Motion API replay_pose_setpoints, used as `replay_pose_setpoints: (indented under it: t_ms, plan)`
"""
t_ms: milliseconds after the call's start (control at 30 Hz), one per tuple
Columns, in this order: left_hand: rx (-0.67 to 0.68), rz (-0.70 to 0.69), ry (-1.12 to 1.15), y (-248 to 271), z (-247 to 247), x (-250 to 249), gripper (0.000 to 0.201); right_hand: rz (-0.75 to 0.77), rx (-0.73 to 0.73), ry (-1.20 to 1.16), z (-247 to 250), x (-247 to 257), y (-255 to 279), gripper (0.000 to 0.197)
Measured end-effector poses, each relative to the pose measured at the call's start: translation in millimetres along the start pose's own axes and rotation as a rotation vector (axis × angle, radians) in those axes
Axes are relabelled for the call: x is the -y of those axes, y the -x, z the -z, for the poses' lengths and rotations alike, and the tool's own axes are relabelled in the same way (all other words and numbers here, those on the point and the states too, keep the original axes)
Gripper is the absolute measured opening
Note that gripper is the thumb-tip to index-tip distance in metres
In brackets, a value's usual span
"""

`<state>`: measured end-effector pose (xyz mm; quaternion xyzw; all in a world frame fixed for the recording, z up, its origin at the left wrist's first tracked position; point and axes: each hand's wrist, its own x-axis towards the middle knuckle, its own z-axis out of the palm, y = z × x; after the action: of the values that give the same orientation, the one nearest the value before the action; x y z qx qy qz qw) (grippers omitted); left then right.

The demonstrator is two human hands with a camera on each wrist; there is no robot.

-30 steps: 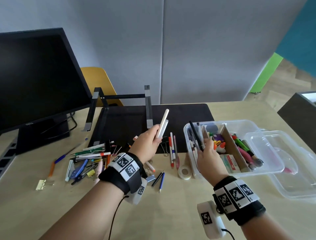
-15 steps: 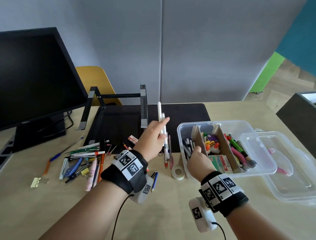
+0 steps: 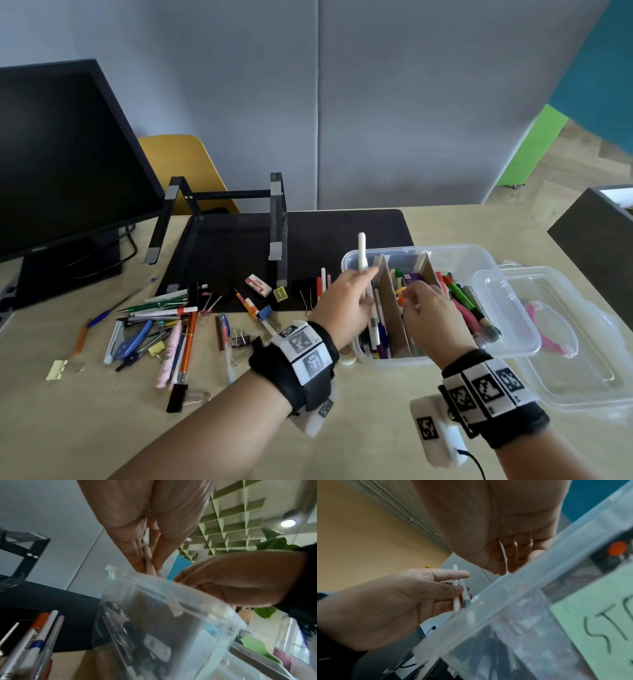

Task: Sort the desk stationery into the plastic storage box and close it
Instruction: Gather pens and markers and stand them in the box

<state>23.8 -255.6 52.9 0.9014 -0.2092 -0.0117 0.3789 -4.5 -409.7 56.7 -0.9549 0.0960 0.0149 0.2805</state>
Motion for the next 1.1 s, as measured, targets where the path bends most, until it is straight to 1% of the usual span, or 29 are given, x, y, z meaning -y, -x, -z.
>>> replay_pose_setpoints:
  t_ms: [67,133,200,300,400,567,633,667,800,900,967,1000,1067,1100]
  plan:
    - [0.050,-0.026,-0.098,3,-12,-4,0.049,0.013,-0.027,-0.038,-4,-5,-1,0.018]
    - [0.073,-0.075,-0.247,6,-22,-6,0.049,0.017,-0.037,-0.053,-9,-9,-1,0.018]
    - [0.088,-0.090,-0.381,7,-28,-7,0.048,0.032,-0.049,-0.066,-14,-12,-1,0.017]
    - [0.126,-0.055,-0.556,6,-28,-8,0.034,0.036,-0.059,-0.063,-20,-16,-1,0.017]
    - [0.196,0.000,-0.643,8,-27,-6,0.029,0.030,-0.052,-0.055,-21,-16,-2,0.018]
    - [0.155,0.034,-0.638,10,-26,-3,0.027,0.018,-0.054,-0.049,-22,-14,-2,0.018]
    - [0.160,0.023,-0.623,11,-24,1,0.029,0.018,-0.066,-0.054,-20,-10,-2,0.018]
    - [0.139,0.006,-0.597,12,-22,4,0.031,0.019,-0.077,-0.058,-19,-7,-2,0.019]
    - [-0.069,-0.051,-0.399,18,-13,20,0.038,0.064,-0.146,-0.074,-15,14,-4,0.021]
    - [-0.155,-0.010,-0.310,25,3,37,0.039,0.128,-0.147,-0.112,-16,37,-5,0.018]
    - [-0.160,0.050,-0.314,30,15,55,0.035,0.160,-0.125,-0.125,-21,53,-3,0.017]
    - [-0.139,0.084,-0.338,32,21,64,0.030,0.171,-0.114,-0.133,-25,61,-2,0.017]
    - [-0.050,0.155,-0.388,37,31,84,0.024,0.174,-0.086,-0.145,-36,76,1,0.018]
    - [-0.004,0.189,-0.407,40,36,95,0.025,0.169,-0.067,-0.150,-42,82,2,0.019]
